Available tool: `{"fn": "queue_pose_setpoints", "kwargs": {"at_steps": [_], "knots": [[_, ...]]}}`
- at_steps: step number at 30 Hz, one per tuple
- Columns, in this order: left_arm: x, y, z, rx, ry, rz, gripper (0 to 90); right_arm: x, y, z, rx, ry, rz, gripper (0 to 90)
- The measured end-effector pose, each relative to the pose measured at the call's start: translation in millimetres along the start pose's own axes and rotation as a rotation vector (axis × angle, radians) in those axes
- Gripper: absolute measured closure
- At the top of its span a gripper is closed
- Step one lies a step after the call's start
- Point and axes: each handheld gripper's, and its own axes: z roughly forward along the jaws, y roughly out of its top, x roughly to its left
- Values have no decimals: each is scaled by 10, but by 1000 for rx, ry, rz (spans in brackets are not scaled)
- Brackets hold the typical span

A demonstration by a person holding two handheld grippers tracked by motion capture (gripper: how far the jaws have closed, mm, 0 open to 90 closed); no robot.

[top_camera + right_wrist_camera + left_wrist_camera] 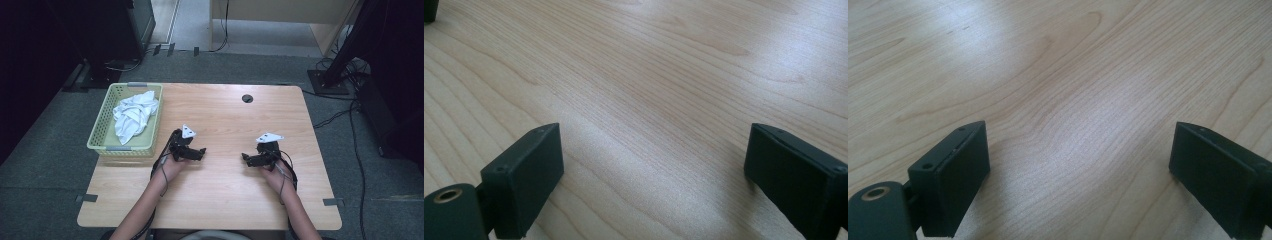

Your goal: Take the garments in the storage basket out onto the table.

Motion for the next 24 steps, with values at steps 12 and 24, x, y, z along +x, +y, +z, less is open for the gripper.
{"fn": "queue_pose_setpoints", "kwargs": {"at_steps": [12,24], "knots": [[25,12,12,1,2,-1,94,0,1,1,0,-1,2,85],[41,45,29,11,12,-20,94,0,3,4,0,-2,4,85]]}}
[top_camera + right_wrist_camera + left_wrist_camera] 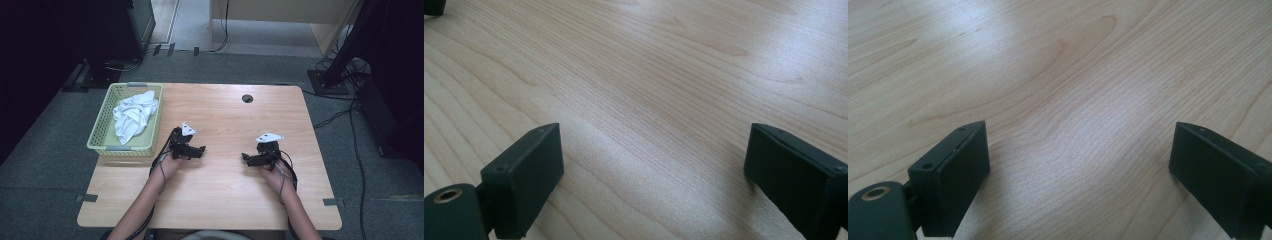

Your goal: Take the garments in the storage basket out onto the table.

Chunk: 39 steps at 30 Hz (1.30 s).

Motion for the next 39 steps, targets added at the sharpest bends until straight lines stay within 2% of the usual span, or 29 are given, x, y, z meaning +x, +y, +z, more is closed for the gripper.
{"fn": "queue_pose_setpoints", "kwargs": {"at_steps": [10,17,18,19,20,30,33,36,39], "knots": [[12,22,-30,11,-30,-17,94,0,0,0,0,0,1,85],[20,42,-70,7,-35,-20,94,0,0,0,0,0,0,85],[28,45,-71,9,-46,-25,79,0,0,1,-1,0,0,85],[39,45,-78,4,-64,-31,0,0,0,0,0,0,0,85],[47,48,-85,2,-71,-38,0,0,0,0,-1,0,1,85],[71,81,-148,2,-45,-38,0,0,0,0,0,0,1,85],[73,82,-155,8,-54,-27,0,0,0,0,0,0,1,85],[75,91,-163,16,-60,-37,0,0,0,0,-1,0,1,85],[81,100,-178,19,-48,-34,0,1,0,0,0,0,1,85]]}}
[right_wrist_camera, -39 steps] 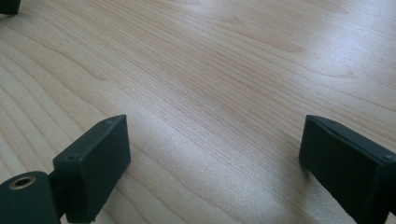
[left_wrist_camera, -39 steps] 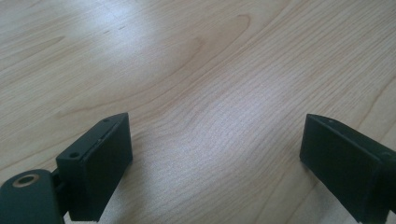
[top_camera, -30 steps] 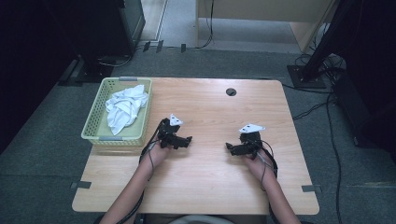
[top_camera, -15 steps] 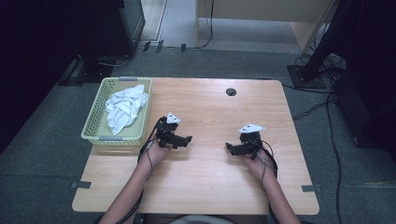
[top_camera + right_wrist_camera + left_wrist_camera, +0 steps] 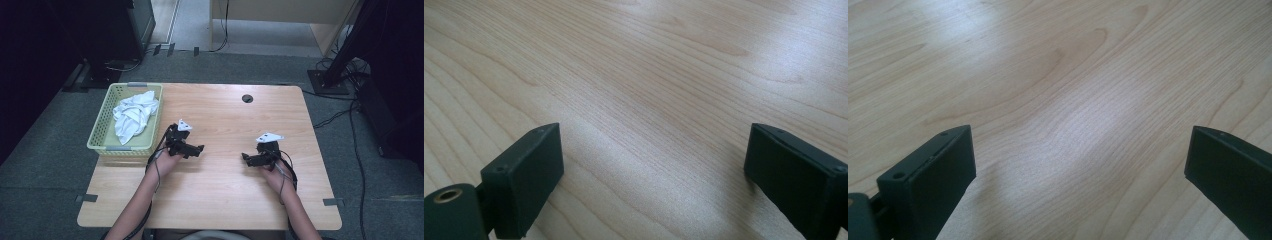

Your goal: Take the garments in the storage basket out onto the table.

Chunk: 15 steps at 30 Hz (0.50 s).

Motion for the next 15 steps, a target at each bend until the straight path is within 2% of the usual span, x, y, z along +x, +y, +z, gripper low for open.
{"fn": "queue_pose_setpoints", "kwargs": {"at_steps": [15], "knots": [[24,20,-75,22,17,16,3,0,0,0,0,0,0,85]]}}
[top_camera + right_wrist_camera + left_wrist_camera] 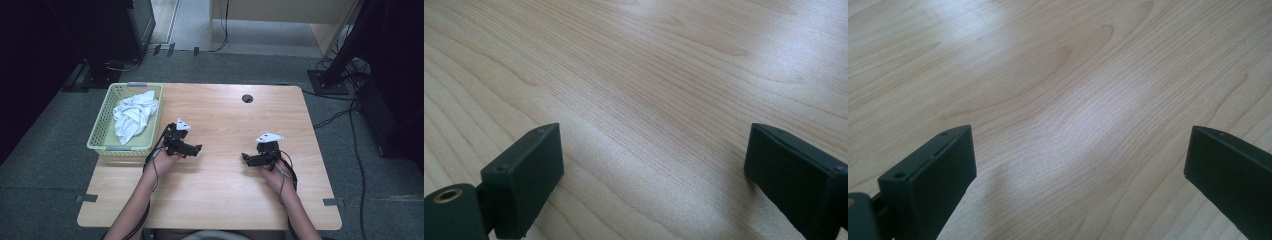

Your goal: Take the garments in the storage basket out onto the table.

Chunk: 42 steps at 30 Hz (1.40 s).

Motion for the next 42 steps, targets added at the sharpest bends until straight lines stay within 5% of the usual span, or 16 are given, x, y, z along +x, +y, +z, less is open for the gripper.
{"fn": "queue_pose_setpoints", "kwargs": {"at_steps": [42], "knots": [[94,58,-221,7,30,-2,3,-1,0,0,-1,0,-2,85]]}}
